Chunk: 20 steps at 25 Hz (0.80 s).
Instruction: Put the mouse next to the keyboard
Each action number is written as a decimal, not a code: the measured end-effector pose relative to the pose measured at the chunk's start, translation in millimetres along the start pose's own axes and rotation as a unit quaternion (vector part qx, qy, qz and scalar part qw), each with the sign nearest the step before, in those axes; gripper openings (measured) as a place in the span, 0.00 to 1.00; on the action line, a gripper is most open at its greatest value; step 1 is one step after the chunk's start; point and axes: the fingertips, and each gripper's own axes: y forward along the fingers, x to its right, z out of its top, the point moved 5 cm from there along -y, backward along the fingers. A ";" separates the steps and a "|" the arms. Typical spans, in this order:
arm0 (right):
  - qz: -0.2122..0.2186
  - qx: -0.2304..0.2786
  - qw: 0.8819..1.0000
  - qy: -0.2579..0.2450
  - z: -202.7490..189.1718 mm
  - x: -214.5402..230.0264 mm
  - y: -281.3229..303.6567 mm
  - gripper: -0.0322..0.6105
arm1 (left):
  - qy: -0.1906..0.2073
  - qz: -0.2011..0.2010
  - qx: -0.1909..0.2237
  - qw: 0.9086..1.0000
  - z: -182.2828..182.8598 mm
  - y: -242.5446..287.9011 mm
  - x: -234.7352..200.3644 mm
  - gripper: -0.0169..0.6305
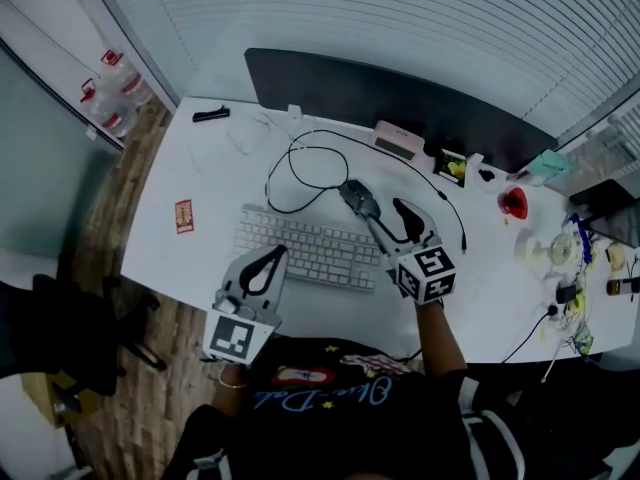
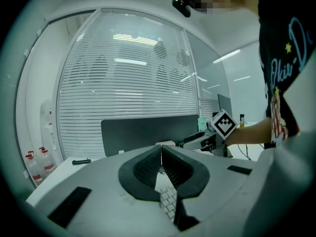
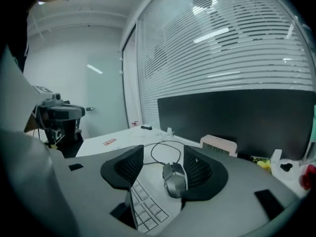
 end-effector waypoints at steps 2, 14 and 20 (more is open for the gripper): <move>0.011 -0.021 1.000 -0.008 -8.7 3.5 14.0 0.40 | -0.001 0.008 -0.003 1.000 -1.0 2.4 -0.2 0.03; 0.042 -0.117 0.992 -0.022 -63.5 30.6 76.8 0.46 | -0.016 0.030 -0.036 0.999 -12.7 20.6 -6.5 0.03; 0.074 -0.162 0.983 -0.052 -78.9 28.3 98.9 0.48 | -0.016 0.026 -0.051 0.998 -19.7 27.7 -11.1 0.03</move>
